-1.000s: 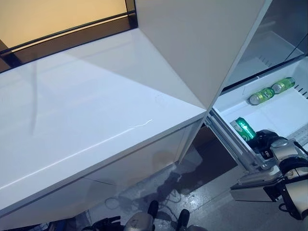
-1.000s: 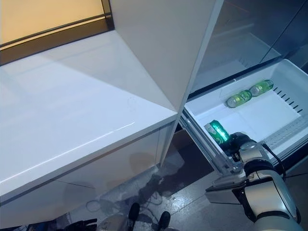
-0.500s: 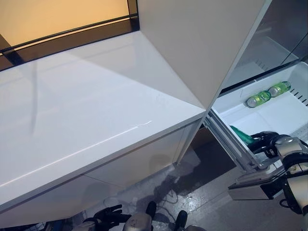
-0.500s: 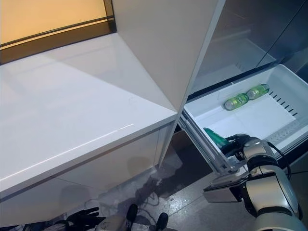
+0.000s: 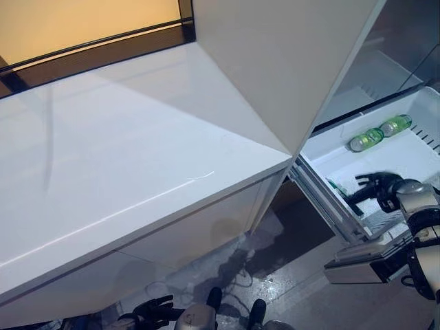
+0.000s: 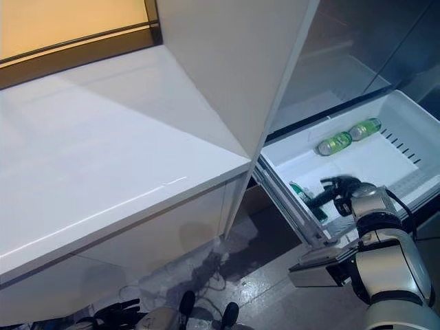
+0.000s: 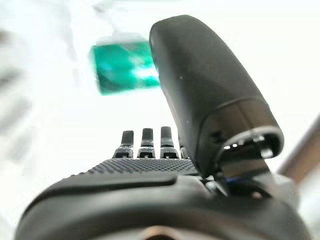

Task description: Put drinks into fridge and close the fridge

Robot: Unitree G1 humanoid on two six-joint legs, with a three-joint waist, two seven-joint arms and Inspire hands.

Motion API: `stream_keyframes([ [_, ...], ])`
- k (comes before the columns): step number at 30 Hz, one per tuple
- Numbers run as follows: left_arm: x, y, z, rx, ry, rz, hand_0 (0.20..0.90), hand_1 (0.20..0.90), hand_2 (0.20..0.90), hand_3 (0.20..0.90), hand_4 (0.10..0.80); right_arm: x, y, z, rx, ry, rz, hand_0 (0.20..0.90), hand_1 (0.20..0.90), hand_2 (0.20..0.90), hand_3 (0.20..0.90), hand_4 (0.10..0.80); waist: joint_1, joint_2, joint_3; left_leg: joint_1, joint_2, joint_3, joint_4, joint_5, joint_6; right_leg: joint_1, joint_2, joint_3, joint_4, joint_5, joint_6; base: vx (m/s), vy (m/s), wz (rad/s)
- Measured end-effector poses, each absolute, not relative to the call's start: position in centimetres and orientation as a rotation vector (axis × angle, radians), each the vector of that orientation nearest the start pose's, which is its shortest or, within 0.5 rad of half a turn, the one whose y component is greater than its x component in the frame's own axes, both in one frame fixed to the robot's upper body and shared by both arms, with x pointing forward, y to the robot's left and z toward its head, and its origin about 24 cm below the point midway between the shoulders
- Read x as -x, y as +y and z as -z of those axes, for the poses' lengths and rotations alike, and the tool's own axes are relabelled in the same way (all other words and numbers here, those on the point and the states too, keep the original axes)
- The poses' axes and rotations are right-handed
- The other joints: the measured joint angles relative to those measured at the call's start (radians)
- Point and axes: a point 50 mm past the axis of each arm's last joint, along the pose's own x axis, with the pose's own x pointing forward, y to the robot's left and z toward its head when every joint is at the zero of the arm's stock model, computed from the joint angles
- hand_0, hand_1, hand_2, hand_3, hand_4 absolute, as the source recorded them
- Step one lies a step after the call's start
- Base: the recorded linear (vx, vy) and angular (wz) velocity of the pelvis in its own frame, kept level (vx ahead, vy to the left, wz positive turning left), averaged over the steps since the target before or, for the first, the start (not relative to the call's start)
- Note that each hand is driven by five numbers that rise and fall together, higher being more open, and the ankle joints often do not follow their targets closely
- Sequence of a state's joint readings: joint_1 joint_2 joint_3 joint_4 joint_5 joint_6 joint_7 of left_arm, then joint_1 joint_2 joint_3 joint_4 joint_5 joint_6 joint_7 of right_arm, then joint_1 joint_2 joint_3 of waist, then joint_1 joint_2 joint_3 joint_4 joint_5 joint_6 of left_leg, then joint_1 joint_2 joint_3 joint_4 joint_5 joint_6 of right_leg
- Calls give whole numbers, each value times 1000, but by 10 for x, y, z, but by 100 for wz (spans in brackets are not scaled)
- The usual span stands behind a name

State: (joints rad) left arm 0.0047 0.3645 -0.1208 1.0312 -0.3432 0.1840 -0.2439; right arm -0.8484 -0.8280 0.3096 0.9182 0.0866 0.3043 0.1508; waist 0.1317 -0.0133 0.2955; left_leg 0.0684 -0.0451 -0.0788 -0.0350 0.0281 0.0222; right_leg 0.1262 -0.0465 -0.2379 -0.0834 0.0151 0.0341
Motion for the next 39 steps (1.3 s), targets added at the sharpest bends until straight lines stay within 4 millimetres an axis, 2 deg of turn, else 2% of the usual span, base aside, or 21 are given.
stream_keyframes([
  [2, -113, 261, 141, 99, 1182, -70, 900, 900, 900, 900, 800, -361, -328, -184, 699, 196, 287, 900, 900, 900, 900, 800, -19, -1, 1, 1, 1, 3, -2, 0, 0, -2, 1, 4, 0, 0, -1, -18, 42, -3],
  [4, -113, 262, 141, 109, 1176, -83, 900, 900, 900, 900, 800, -357, -317, -223, 671, -74, 355, 900, 900, 900, 900, 800, -24, -2, 1, 7, 2, 10, -7, 0, 0, -2, 2, 14, 0, 1, -1, -21, 47, -12],
  [6, -111, 263, 141, 117, 1175, -107, 900, 900, 900, 900, 800, -347, -309, -250, 597, -289, 405, 900, 900, 900, 900, 800, -25, -4, 0, 23, 4, 26, -17, 0, 1, 1, 3, 31, 0, 1, 0, -27, 48, -24],
  [8, -111, 262, 142, 119, 1175, -112, 900, 900, 900, 900, 800, -335, -302, -271, 512, -462, 433, 900, 900, 900, 900, 800, -29, -8, 0, 36, 5, 45, -22, -2, 3, 3, 3, 54, 0, 2, 1, -37, 35, -26],
  [10, -113, 260, 142, 122, 1167, -108, 900, 900, 900, 900, 800, -326, -304, -273, 437, -525, 455, 900, 900, 900, 900, 800, -44, -14, -4, 44, 4, 48, -24, -4, 5, 9, 2, 58, 0, 2, 2, -34, 31, -13],
  [12, -112, 258, 143, 126, 1167, -107, 900, 900, 900, 900, 800, -323, -305, -261, 335, -530, 469, 900, 900, 900, 900, 800, -56, -24, -17, 56, 7, 69, -34, -4, 5, 7, 4, 82, 2, 3, 3, -28, 17, -25],
  [15, -114, 256, 143, 128, 1162, -101, 900, 900, 900, 900, 800, -320, -311, -232, 170, -479, 518, 900, 900, 900, 900, 800, -86, -29, -29, 69, 9, 97, -36, -5, 7, 5, 6, 109, 10, 6, 3, -20, 8, -28],
  [17, -114, 251, 144, 136, 1162, -92, 900, 900, 900, 900, 800, -315, -316, -210, 61, -458, 577, 900, 900, 900, 900, 800, -108, -20, -52, 70, 9, 104, -37, -7, 10, 3, 5, 117, 10, 8, 5, 2, -3, -19],
  [23, -118, 243, 146, 149, 1158, -74, 900, 900, 900, 900, 800, -300, -335, -175, -113, -439, 802, 900, 900, 900, 900, 800, -140, 26, -97, 81, 11, 127, -36, -10, 14, 2, 7, 145, 12, 15, 7, -2, -21, -14],
  [27, -117, 239, 147, 132, 1172, -49, 900, 900, 900, 900, 800, -290, -348, -148, -231, -377, 922, 900, 900, 900, 900, 800, -140, 38, -105, 85, 14, 141, -19, -18, 15, -1, 9, 160, 31, 12, 6, -2, -33, -12],
  [32, -113, 239, 149, 125, 1196, -44, 900, 900, 900, 900, 800, -280, -359, -108, -311, -233, 1011, 900, 900, 900, 900, 800, -135, 31, -99, 26, 8, 140, 105, -68, 20, -68, -10, 155, 193, -66, 7, -16, -29, 4],
  [36, -112, 239, 150, 108, 1206, -45, 900, 900, 900, 900, 800, -276, -366, -94, -371, -174, 1044, 900, 900, 900, 900, 800, -133, 21, -87, -40, -12, 123, 203, -105, 30, -141, -37, 137, 333, -132, 6, -42, 5, 17],
  [39, -124, 241, 145, 110, 1170, -50, 900, 900, 900, 900, 800, -275, -369, -88, -424, -150, 1015, 900, 900, 900, 900, 800, -118, 14, -50, -94, -28, 115, 319, -153, 40, -199, -62, 133, 458, -188, 8, -29, 17, 17],
])
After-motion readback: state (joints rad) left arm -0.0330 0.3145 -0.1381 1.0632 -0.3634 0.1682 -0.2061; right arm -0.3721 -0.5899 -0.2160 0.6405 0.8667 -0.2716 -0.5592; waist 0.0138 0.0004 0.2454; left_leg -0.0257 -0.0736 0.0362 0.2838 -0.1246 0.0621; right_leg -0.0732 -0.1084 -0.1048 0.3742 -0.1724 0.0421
